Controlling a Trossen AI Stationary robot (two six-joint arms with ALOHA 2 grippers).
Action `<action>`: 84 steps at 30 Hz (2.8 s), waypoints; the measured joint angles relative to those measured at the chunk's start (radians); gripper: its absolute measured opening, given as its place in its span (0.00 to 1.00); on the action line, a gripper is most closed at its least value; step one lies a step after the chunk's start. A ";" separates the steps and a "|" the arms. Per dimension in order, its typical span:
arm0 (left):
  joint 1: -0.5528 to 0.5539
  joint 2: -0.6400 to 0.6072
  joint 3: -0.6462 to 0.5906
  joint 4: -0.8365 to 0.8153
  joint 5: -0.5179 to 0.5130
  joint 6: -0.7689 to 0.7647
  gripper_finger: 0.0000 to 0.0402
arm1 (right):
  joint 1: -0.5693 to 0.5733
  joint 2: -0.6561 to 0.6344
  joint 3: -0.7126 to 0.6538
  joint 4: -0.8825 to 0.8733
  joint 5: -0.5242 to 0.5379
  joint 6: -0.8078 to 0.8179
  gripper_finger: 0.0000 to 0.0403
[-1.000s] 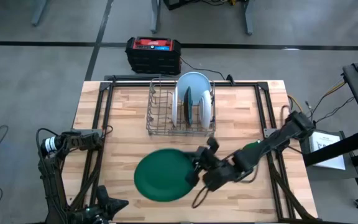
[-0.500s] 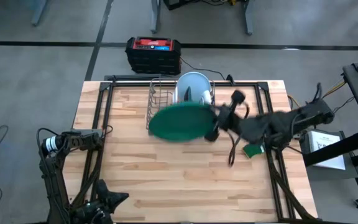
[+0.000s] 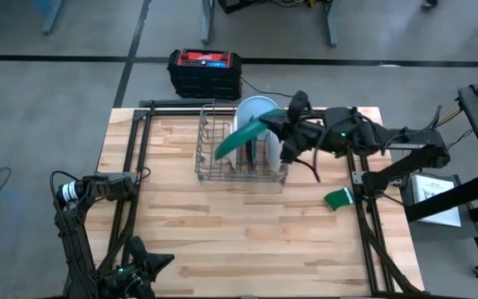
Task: Sort dishes
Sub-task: Put the dark green plate in the dishwasher rack
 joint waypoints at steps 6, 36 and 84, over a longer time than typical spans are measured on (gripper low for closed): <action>0.030 -0.001 0.000 0.000 -0.001 0.029 0.00 | -0.059 0.025 0.000 0.041 -0.003 -0.368 0.00; 0.102 -0.002 0.000 0.000 -0.105 0.039 0.00 | -0.374 0.207 0.026 0.224 -0.577 -0.448 0.00; 0.101 -0.002 0.000 0.001 -0.102 0.054 0.00 | -0.473 0.508 0.146 0.166 -1.171 -0.145 0.00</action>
